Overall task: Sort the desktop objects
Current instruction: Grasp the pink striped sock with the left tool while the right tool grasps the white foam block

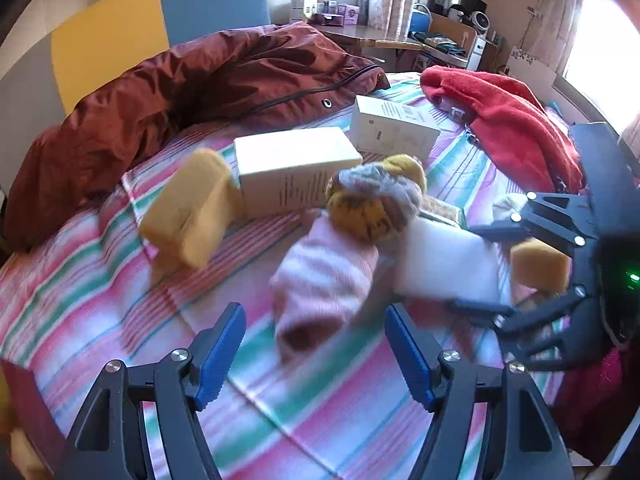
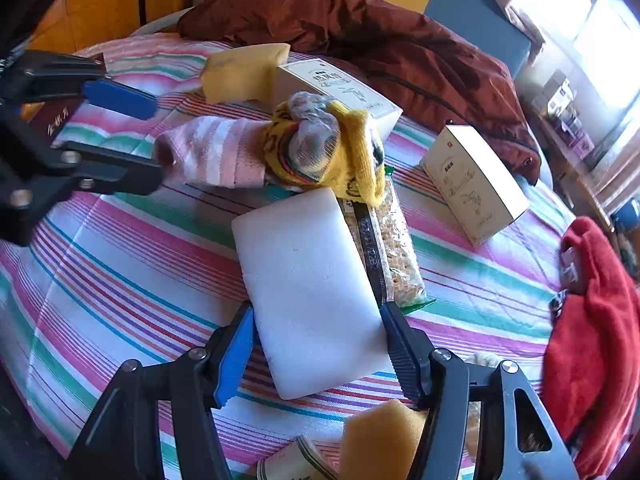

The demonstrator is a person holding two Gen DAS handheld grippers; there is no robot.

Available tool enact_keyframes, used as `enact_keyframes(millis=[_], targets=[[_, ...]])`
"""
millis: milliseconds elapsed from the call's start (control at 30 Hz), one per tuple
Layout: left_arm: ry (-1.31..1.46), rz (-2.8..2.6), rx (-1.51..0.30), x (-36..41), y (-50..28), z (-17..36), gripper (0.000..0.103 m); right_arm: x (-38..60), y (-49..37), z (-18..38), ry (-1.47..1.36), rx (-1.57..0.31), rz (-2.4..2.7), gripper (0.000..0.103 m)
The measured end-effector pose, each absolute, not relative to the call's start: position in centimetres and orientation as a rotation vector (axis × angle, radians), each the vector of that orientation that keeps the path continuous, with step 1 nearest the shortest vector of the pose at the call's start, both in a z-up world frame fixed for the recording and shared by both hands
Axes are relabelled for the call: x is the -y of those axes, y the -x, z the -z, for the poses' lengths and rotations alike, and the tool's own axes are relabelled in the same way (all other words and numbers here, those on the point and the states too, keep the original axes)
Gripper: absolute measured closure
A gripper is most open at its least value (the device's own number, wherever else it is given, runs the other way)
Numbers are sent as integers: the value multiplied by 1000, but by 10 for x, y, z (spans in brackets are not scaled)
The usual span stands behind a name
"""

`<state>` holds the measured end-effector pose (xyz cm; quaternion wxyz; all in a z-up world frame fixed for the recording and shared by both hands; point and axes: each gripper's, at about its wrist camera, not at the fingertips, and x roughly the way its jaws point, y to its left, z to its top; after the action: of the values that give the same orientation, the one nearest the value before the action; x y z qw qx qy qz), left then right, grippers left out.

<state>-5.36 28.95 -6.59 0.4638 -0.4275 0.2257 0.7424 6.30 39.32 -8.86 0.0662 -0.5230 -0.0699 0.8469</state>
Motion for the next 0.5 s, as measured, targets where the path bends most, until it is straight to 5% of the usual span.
enact_keyframes(millis=[300, 500], targets=[[1098, -1742, -560, -322, 78, 90, 30, -403, -65, 86, 1611, 38, -2614, 40], [1113, -1763, -493, -322, 73, 98, 53, -407, -59, 87, 1613, 31, -2623, 40]])
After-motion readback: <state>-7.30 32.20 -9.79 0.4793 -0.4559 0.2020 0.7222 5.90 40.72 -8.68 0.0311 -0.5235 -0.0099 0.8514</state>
